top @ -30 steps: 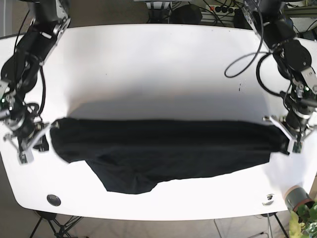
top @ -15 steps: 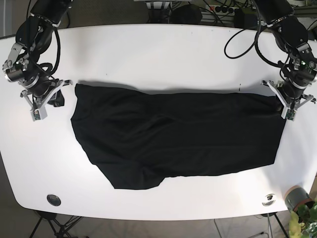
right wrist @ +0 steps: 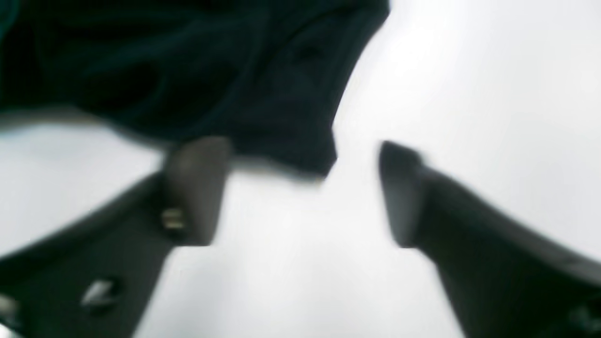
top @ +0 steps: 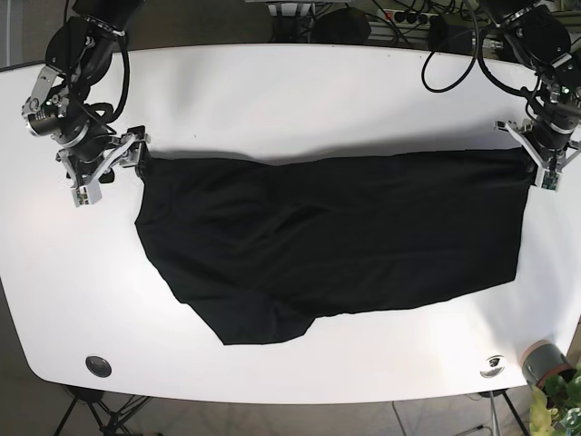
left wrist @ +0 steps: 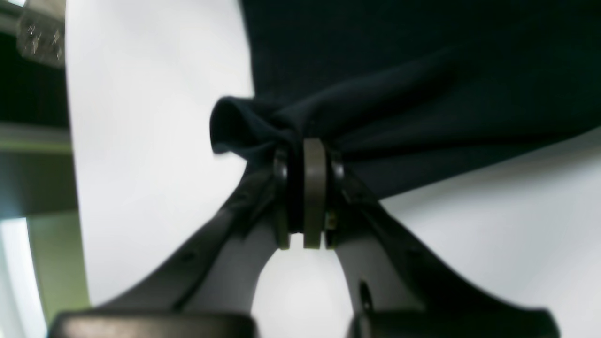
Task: Fold the T-shirt properly
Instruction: 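Swing the shirt down and lay it on the table with both grippers, then drag the held shirt edge toward the arm bases with both grippers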
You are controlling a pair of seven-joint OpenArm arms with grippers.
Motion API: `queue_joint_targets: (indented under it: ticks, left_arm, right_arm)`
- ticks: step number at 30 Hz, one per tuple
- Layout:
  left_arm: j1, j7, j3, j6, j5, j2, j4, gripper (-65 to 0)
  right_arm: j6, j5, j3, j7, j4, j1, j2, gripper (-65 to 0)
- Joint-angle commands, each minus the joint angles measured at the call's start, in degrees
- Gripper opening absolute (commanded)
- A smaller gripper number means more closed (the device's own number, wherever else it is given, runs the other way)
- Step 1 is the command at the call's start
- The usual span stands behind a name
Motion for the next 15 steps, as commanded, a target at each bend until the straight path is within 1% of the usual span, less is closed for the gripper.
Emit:
queue_joint_targets:
  ticks: [1, 3, 6, 8, 11, 12, 15]
  left_arm:
    - [-0.45, -0.87, -0.26, 0.12, -0.29, -1.04, 0.83, -65.0]
    - [-0.45, -0.87, -0.26, 0.12, -0.2, -1.04, 0.83, -65.0]
    - [-0.45, -0.87, 0.0, 0.12, -0.2, -1.04, 0.83, -65.0]
    - [-0.45, -0.87, 0.09, 0.12, -0.2, -1.04, 0.83, -65.0]
    - [-0.45, -0.87, 0.09, 0.12, -0.2, -1.04, 0.83, -65.0]
    - [-0.45, -0.87, 0.09, 0.12, -0.2, -1.04, 0.83, -65.0]
    - [-0.37, -0.87, 0.09, 0.12, -0.2, -1.04, 0.83, -65.0]
  right_arm:
    - [0.12, 0.6, 0.21, 2.73, -1.25, 1.29, 0.77, -10.1]
    - [0.3, 0.6, 0.21, 3.61, -4.15, 2.0, 0.86, -8.9]
    - [0.65, 1.04, -0.23, 3.96, -8.81, 2.88, 1.65, -8.9]
    - [0.65, 0.69, -1.9, 4.49, -10.92, 3.14, 1.65, -8.9]
    - [0.65, 0.69, -4.54, 8.36, -12.94, 2.88, 1.74, -8.9]
    - [0.38, 0.69, -5.42, 9.85, -13.91, 2.79, 1.82, -8.9]
    - [0.38, 0.69, -7.09, 11.61, -16.28, 2.88, 1.91, -8.9]
